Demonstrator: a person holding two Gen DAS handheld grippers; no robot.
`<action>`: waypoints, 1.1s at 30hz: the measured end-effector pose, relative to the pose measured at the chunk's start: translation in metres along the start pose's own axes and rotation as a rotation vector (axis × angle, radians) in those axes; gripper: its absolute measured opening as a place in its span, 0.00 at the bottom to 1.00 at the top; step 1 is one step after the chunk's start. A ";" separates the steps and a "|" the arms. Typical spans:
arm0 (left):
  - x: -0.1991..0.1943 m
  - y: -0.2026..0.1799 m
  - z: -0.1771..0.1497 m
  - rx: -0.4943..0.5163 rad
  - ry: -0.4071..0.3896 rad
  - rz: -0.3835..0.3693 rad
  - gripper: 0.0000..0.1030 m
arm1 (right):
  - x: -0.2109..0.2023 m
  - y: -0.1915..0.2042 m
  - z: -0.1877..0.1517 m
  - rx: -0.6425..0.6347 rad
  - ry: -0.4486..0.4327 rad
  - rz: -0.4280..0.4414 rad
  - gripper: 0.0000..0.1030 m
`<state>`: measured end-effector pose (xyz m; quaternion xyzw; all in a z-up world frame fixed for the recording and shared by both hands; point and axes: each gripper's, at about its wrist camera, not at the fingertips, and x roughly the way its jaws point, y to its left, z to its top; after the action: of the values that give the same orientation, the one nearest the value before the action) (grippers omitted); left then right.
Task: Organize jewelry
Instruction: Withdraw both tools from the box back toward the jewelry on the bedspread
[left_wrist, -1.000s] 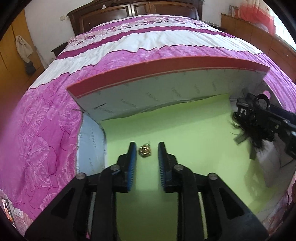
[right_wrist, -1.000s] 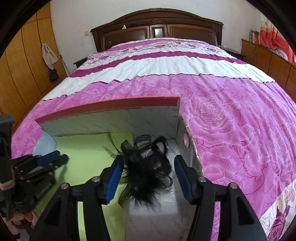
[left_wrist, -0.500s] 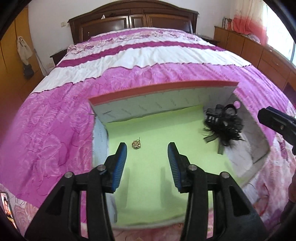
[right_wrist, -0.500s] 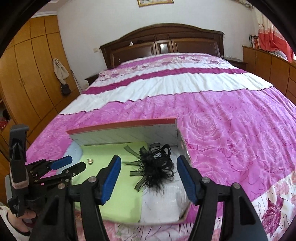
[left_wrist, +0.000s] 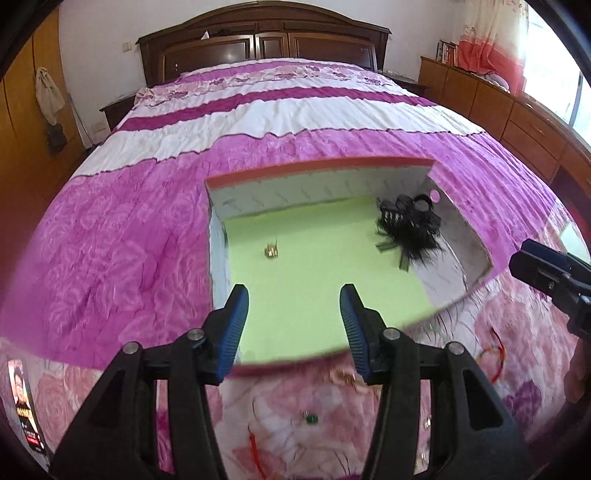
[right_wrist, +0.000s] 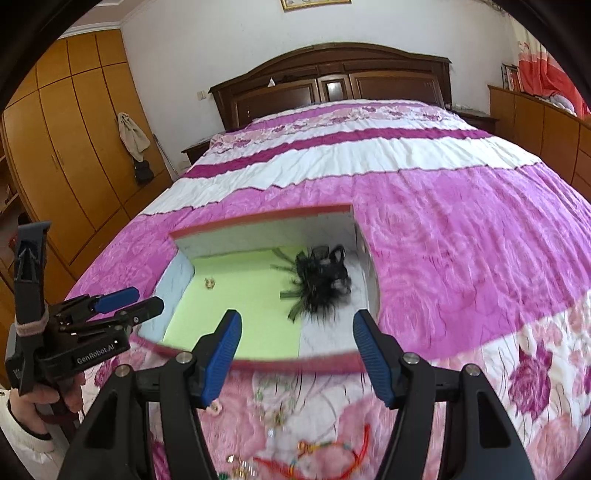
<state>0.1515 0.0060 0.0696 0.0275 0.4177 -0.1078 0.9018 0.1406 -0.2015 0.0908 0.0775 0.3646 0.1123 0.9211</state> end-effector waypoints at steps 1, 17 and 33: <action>-0.003 0.001 -0.004 -0.001 0.005 0.000 0.43 | -0.002 0.000 -0.004 0.001 0.006 -0.001 0.64; -0.029 0.010 -0.071 -0.017 0.095 -0.018 0.44 | -0.022 -0.014 -0.070 0.032 0.124 -0.051 0.64; -0.020 0.002 -0.119 0.007 0.221 -0.025 0.44 | -0.004 -0.033 -0.104 0.103 0.228 -0.073 0.64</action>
<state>0.0504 0.0282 0.0079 0.0372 0.5146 -0.1171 0.8486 0.0708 -0.2276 0.0106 0.0980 0.4747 0.0679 0.8720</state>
